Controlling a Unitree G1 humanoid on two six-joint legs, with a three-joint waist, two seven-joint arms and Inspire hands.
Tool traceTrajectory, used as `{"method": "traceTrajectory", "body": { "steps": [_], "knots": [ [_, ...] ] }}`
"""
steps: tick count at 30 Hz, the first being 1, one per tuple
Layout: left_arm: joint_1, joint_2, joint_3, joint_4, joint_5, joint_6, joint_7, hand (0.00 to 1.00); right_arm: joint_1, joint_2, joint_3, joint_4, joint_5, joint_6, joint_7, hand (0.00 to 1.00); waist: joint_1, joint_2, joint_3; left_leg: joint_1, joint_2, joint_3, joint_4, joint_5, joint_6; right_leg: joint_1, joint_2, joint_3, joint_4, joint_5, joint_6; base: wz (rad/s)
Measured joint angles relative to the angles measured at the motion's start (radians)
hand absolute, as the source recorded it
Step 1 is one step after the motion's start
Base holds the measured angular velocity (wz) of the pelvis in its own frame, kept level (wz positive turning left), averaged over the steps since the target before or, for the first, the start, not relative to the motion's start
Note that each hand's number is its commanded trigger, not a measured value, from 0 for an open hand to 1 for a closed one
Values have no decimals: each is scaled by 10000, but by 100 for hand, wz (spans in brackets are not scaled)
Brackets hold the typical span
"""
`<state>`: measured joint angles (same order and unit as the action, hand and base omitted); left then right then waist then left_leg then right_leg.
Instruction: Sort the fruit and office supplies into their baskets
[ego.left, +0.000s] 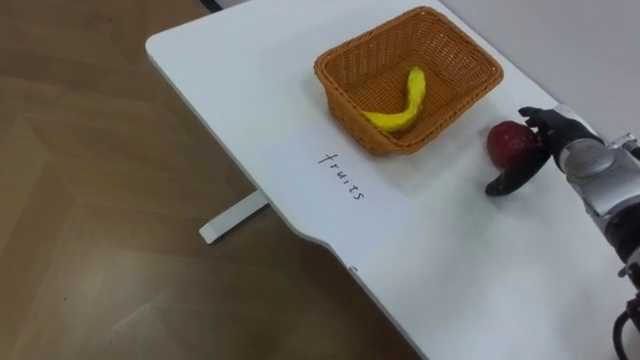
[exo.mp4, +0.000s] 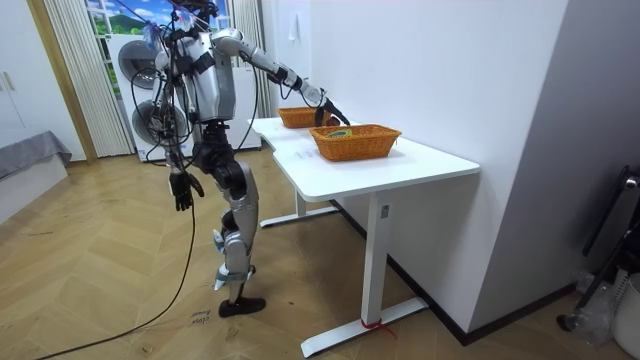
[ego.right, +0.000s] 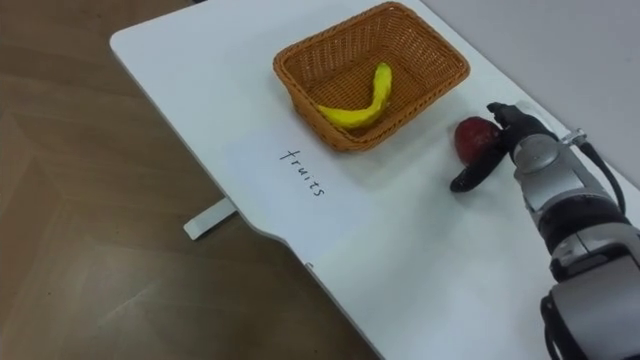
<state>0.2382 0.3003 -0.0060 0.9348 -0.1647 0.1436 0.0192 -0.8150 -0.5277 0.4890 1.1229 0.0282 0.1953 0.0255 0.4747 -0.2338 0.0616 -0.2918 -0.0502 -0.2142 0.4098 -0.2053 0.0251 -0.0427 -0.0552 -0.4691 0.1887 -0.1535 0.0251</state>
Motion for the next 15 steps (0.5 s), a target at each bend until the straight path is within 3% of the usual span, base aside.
{"method": "traceTrajectory", "body": {
  "steps": [15],
  "knots": [
    [-110,-7,-3,4,-2,-8,218,0,-41,40,0,-3,0,-7,-10,0,33,-53,3,-20,37,0,-55,47,-59,-59,40,3,-2,20,-33,0]
  ]
}}
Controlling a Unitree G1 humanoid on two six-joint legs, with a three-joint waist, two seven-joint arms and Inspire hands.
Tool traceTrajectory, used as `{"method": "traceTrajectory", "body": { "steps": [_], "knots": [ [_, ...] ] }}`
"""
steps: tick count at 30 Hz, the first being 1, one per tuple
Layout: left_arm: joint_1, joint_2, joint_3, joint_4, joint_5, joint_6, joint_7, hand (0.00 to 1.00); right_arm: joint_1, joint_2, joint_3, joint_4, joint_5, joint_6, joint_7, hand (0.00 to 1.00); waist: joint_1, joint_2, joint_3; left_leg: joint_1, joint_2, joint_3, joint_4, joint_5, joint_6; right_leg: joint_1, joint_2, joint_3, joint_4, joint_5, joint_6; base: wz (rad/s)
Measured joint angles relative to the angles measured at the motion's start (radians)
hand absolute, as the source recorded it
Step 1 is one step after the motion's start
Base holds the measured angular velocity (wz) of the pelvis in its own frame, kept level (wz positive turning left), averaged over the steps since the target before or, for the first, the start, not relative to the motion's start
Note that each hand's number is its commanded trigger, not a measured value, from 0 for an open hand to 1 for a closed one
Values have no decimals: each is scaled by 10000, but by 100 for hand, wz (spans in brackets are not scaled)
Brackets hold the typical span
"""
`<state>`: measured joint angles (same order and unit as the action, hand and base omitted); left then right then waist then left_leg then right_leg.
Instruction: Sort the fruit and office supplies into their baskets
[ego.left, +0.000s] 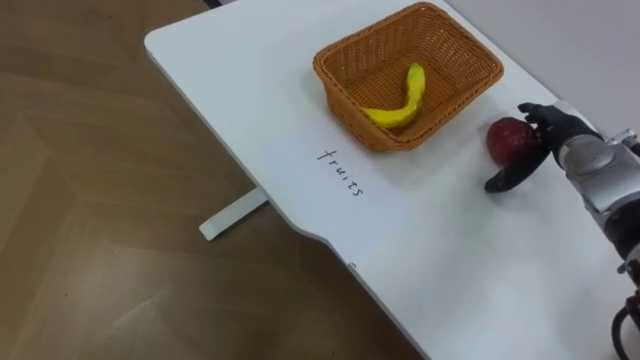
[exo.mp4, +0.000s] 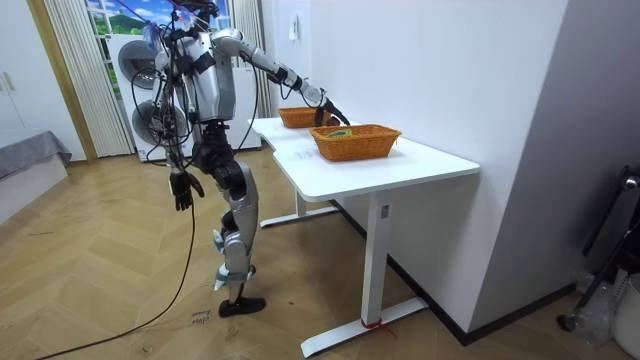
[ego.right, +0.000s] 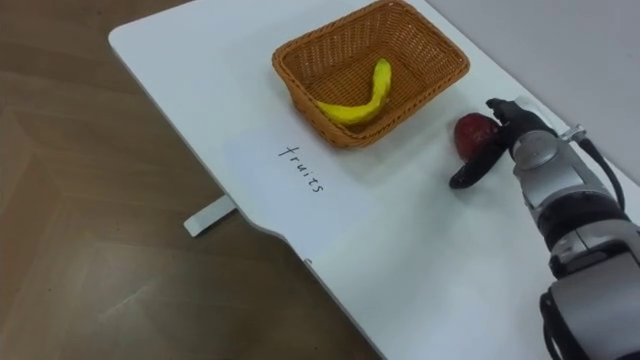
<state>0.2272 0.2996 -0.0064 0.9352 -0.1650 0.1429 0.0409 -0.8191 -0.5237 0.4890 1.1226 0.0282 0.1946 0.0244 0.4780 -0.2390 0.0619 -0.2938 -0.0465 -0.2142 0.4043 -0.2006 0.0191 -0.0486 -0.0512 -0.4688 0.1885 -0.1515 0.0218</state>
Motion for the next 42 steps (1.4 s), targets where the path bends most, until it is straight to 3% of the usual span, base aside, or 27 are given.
{"method": "traceTrajectory", "body": {
  "steps": [32,42],
  "knots": [
    [-1,-133,-274,-20,-12,-6,-71,0,-213,287,3,-6,-910,30,-122,0,-1,-88,-2,-108,33,-13,28,22,-35,-84,33,29,-3,27,-45,0],
    [-123,-84,-270,116,-9,11,-459,0,-237,299,13,-14,-918,69,238,0,92,-210,41,-73,64,91,-21,22,-32,-103,26,35,-19,40,-65,-2]
  ]
}}
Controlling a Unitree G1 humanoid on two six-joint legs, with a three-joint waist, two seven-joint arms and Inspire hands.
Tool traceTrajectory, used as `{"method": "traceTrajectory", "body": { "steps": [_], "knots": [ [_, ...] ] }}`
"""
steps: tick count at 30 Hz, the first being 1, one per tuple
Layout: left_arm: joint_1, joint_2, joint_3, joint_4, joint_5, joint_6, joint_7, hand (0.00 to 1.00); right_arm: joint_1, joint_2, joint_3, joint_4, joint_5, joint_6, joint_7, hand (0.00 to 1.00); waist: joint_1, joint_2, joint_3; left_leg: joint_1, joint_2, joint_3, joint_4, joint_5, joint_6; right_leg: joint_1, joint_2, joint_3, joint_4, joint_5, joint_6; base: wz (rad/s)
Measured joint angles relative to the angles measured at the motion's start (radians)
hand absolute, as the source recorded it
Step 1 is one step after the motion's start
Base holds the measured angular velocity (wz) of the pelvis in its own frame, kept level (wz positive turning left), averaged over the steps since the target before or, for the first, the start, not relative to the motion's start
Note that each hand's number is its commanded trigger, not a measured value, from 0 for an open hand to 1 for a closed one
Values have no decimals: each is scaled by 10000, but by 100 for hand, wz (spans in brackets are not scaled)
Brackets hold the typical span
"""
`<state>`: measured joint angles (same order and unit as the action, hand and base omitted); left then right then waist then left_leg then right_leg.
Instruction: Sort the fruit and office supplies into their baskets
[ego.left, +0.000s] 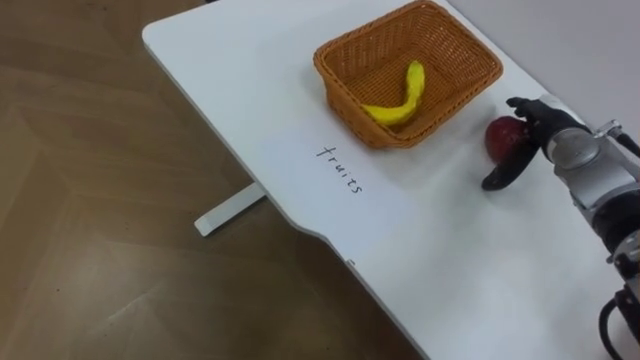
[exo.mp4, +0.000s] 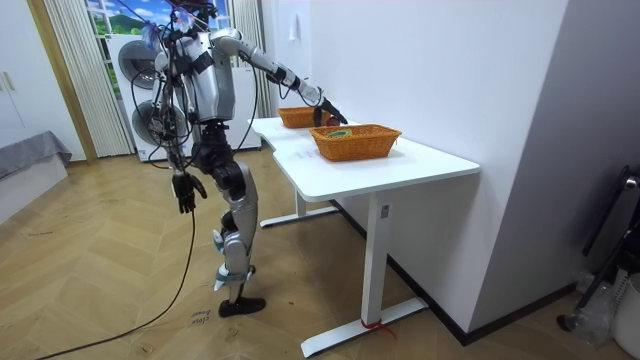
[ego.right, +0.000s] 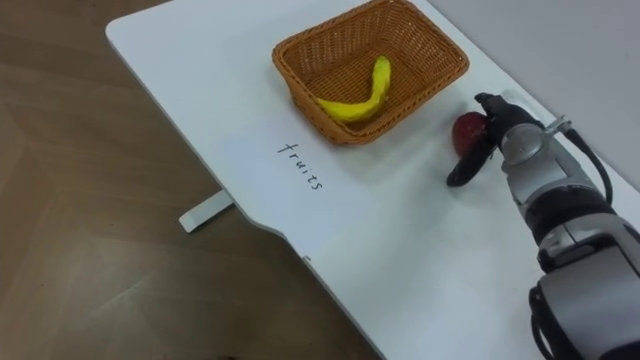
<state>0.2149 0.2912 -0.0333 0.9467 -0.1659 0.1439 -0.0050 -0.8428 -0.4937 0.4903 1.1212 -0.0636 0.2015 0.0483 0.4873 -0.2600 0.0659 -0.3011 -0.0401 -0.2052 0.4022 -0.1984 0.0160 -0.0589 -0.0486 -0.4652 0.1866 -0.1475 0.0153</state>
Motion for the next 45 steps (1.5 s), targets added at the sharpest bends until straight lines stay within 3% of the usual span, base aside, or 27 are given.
{"method": "traceTrajectory", "body": {
  "steps": [12,13,15,22,29,45],
  "knots": [
    [-219,94,-81,209,-3,174,2,0,0,-13,194,17,363,100,84,0,106,-10,4,-4,18,-12,-18,10,-38,8,64,-56,-15,11,-18,0],
    [-222,95,-108,209,-1,194,13,0,0,-13,195,11,363,100,84,54,107,-9,4,-8,22,-14,-19,12,-44,4,69,-57,-14,12,-19,0],
    [-235,100,-97,217,2,202,3,0,0,-13,199,7,356,100,90,100,121,-10,4,-7,32,-13,-19,13,-52,2,78,-53,-13,16,-26,0],
    [-308,157,-99,247,4,196,-67,0,-4,-51,450,-70,208,66,460,100,170,-9,4,6,98,14,-19,23,-85,-11,104,-46,-11,33,-53,0],
    [-426,175,-99,311,4,166,-62,0,-9,-100,464,-65,111,0,267,100,354,-4,7,-36,127,10,-92,68,-151,-114,155,-48,-10,63,-102,-1],
    [-488,177,-98,416,1,171,-72,0,-9,-118,474,-67,244,-34,195,100,372,27,31,-35,123,15,-101,56,-141,-118,147,-59,-12,62,-102,0]
  ]
}}
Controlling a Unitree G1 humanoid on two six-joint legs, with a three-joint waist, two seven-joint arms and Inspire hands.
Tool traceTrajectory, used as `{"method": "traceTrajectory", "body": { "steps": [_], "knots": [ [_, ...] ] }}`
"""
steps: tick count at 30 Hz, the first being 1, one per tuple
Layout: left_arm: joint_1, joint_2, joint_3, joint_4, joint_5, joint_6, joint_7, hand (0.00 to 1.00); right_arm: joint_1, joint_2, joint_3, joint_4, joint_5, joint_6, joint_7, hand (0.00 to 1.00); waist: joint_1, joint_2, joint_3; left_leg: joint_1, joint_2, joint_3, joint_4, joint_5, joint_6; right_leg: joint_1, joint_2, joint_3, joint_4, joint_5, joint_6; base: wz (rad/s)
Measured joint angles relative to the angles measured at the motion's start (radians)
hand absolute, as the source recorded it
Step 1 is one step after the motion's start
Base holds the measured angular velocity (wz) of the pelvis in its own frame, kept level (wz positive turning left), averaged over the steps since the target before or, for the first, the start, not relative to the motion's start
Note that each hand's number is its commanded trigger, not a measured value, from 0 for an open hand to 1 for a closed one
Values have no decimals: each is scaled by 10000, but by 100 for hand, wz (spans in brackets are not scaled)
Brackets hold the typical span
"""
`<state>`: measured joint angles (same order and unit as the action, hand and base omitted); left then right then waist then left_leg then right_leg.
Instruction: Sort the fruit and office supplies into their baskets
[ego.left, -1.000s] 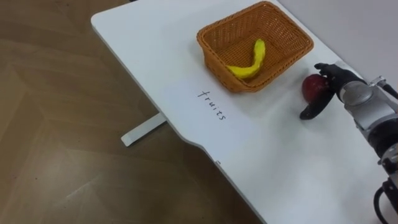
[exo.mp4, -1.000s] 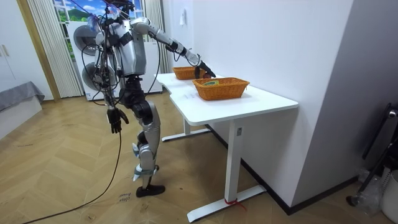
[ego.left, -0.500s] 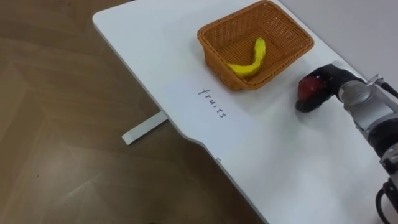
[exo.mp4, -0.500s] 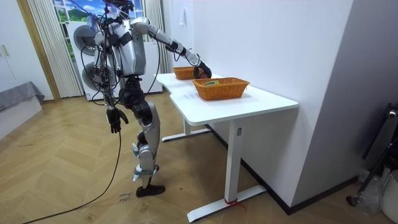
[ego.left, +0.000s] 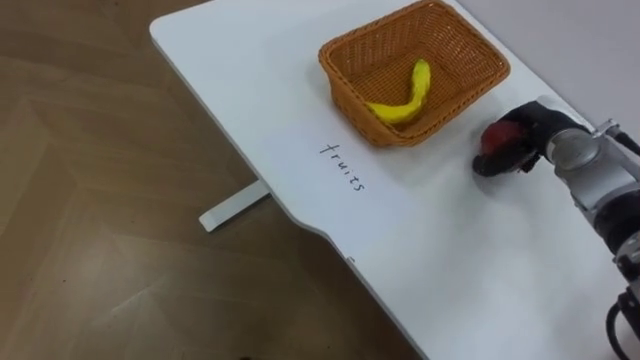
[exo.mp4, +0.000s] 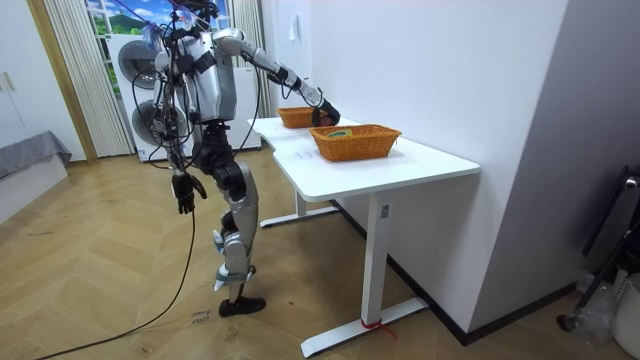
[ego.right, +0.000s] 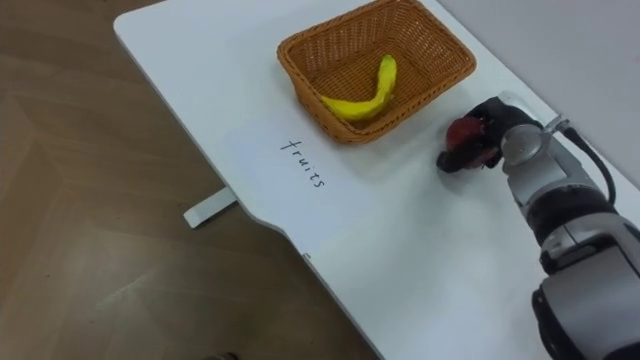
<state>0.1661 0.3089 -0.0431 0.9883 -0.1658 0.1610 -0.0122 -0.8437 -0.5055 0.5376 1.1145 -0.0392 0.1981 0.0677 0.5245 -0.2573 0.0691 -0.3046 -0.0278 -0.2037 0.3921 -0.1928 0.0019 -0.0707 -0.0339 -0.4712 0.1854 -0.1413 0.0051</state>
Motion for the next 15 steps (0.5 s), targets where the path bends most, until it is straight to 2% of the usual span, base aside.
{"method": "traceTrajectory", "body": {
  "steps": [10,11,15],
  "knots": [
    [42,6,6,25,10,-20,-87,0,5,-13,6,-11,-38,-9,283,100,-17,37,19,173,-6,6,-35,-10,13,163,-8,3,-15,-1,1,0],
    [45,21,57,22,11,-51,-159,0,7,-83,-5,-171,-77,-6,450,100,-73,-5,-14,179,-5,2,-64,-31,11,159,-11,1,-12,-1,2,0],
    [178,20,217,17,8,-124,-116,0,68,-167,-10,-862,-106,-10,958,100,-370,-28,-44,250,1,81,-106,-22,12,180,-23,31,1,-1,3,-2]
  ]
}}
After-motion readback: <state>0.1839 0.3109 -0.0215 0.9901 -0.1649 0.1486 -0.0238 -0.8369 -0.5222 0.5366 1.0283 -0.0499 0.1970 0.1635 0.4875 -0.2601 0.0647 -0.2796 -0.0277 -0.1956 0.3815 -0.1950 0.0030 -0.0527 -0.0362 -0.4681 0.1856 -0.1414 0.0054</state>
